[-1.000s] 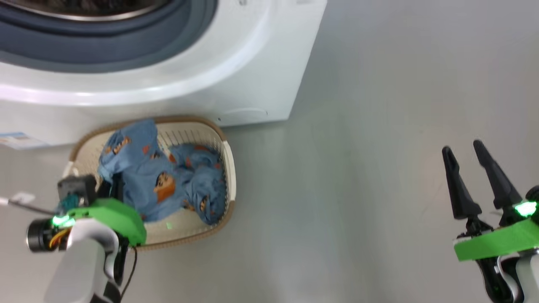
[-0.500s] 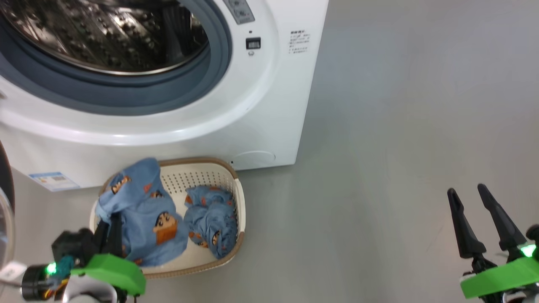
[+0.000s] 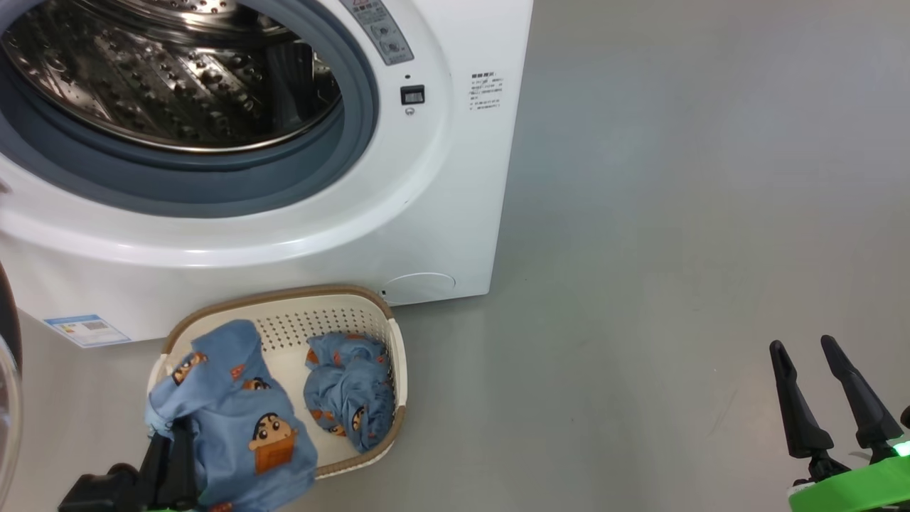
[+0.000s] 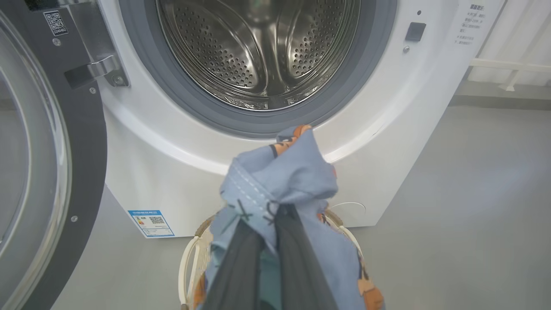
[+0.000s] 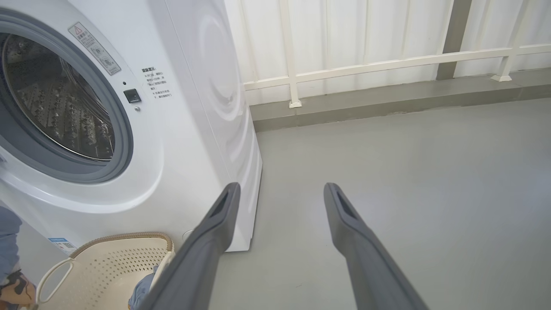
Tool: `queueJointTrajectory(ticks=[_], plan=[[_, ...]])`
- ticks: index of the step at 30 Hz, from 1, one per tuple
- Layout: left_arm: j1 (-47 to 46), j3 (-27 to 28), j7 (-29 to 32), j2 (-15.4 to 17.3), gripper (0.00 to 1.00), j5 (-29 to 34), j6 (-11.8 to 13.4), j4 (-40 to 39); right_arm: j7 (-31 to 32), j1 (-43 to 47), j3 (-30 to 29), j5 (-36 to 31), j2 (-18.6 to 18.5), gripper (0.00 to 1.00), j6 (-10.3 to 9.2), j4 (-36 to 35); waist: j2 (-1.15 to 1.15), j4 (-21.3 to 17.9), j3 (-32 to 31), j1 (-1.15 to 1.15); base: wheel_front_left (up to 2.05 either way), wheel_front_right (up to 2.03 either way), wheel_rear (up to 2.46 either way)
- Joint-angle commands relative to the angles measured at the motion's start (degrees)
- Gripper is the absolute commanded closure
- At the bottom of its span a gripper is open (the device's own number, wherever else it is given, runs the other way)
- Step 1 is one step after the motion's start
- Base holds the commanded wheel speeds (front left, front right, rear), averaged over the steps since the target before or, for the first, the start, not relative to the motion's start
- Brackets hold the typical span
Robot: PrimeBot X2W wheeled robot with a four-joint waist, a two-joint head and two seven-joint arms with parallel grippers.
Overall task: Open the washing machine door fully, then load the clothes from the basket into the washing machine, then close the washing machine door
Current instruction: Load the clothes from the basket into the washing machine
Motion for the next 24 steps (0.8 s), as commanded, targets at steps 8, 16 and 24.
queueJointTrajectory(ticks=[8, 16, 24], plan=[[-2.7, 1.3, -0.4, 0.3, 1.0, -3.0, 0.7, -3.3, -0.3, -0.4, -0.1, -0.3, -0.6, 0.0, 0.09, -1.9, 0.0, 0.1, 2.1, 0.0, 0.0, 0.0, 0.0], [-15.2, 3.4, -0.4, 0.3, 1.0, -3.1, -0.1, -0.7, -0.3, -2.9, -0.1, 0.2, 0.2, 0.0, 0.09, -2.2, 0.0, -0.2, 6.6, 0.0, 0.0, 0.0, 0.0], [-32.2, 5.4, -0.4, 2.5, 1.0, -1.0, -0.8, 4.7, -0.3, -6.7, 0.9, 1.1, 0.5, 0.0, 0.09, -2.4, 0.0, -1.8, 12.7, 0.0, 0.0, 0.0, 0.0]])
